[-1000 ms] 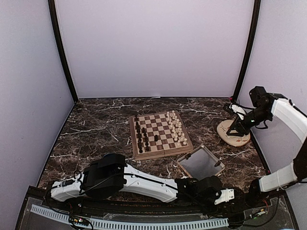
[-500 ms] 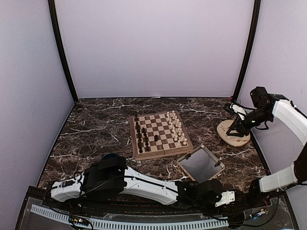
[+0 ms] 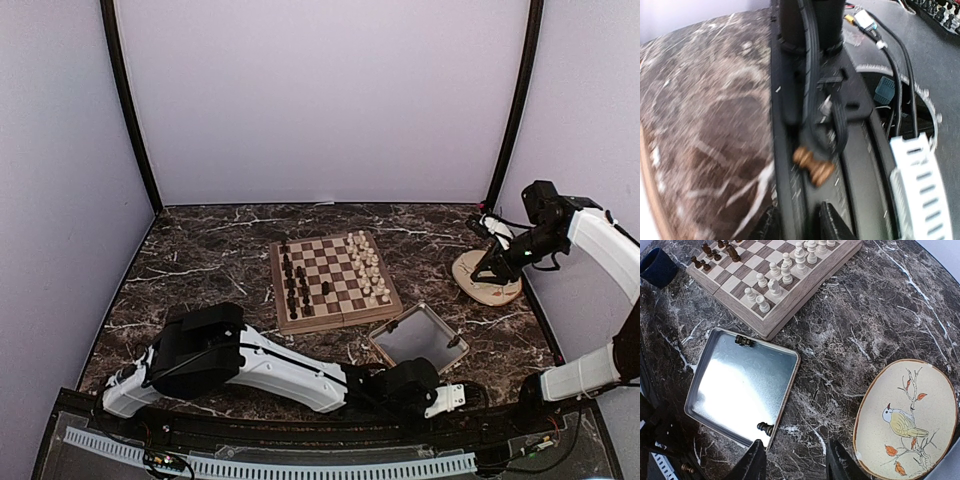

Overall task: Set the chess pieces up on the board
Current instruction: Pick up the pawn from the center of the board, then pass from the left arm to the right, then place the pawn at f7.

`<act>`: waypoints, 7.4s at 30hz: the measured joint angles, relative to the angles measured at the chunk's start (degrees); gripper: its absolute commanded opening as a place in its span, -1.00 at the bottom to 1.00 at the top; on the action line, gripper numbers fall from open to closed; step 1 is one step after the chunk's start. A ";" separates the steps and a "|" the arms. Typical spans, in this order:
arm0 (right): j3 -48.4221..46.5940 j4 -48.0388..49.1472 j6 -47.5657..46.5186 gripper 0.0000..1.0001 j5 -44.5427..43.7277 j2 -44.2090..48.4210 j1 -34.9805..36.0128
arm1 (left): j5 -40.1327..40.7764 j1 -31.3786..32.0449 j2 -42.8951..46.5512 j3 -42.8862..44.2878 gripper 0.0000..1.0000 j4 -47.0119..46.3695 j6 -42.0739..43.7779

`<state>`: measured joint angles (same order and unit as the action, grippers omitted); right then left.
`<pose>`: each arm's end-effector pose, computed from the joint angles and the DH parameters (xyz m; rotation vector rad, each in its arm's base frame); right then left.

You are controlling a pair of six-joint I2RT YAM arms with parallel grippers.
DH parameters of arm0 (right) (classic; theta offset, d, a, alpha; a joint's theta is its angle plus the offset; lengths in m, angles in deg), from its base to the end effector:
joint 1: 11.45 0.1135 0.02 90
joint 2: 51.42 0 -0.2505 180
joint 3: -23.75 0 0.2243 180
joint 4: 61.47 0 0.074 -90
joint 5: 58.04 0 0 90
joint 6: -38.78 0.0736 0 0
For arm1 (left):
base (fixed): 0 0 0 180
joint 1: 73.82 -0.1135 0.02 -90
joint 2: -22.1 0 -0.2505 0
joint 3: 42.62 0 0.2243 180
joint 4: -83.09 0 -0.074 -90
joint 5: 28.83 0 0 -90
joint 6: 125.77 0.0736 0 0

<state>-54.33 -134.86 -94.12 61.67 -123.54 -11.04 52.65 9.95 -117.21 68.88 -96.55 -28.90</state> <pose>0.2188 0.0380 0.2478 -1.0697 2.3274 0.4474 0.0475 -0.5357 0.1029 1.6362 1.4797 -0.9492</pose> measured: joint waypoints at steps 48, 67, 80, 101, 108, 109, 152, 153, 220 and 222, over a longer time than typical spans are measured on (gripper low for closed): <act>2.34 2.64 2.60 -0.21 2.12 -1.22 0.02 | -5.44 -1.14 -3.32 4.42 -0.52 -0.98 1.09; 2.91 3.80 2.78 -0.23 3.32 -1.22 0.02 | -8.28 -1.14 -5.07 7.98 -0.54 1.22 4.46; 2.43 3.52 4.02 -0.23 5.07 -1.22 0.02 | -8.46 -1.97 -1.99 1.90 -0.71 -1.95 4.44; -18.75 0.61 18.32 -0.06 27.56 -19.41 12.41 | 14.25 -15.08 28.96 -25.07 -0.70 -16.15 3.98; -22.82 -7.50 15.26 -0.04 34.42 -27.50 14.84 | 18.67 -16.87 29.94 -28.28 -0.69 -18.27 3.87; -22.71 -8.04 15.15 -0.04 34.84 -28.06 15.56 | 18.78 -16.85 30.12 -28.55 -0.69 -18.73 3.87; -23.47 -17.29 7.72 -0.78 41.22 -35.43 20.85 | 14.99 -19.04 30.49 -28.28 -0.56 -22.03 3.52; -23.74 -17.46 7.54 -0.79 41.18 -35.63 20.81 | 14.91 -19.12 30.34 -28.11 -0.50 -21.99 3.41; -74.49 14.05 20.68 -0.80 -16.92 -74.62 43.15 | 10.21 -57.90 66.40 -44.78 0.00 6.21 -4.57; -74.53 14.53 20.68 -0.79 -16.92 -75.10 43.23 | 10.12 -57.90 66.38 -44.78 0.00 6.21 -4.57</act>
<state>-128.87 -120.32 -73.44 44.76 -198.64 32.19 62.77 -47.95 -50.83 24.10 -90.34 -33.46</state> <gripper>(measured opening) 0.101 0.500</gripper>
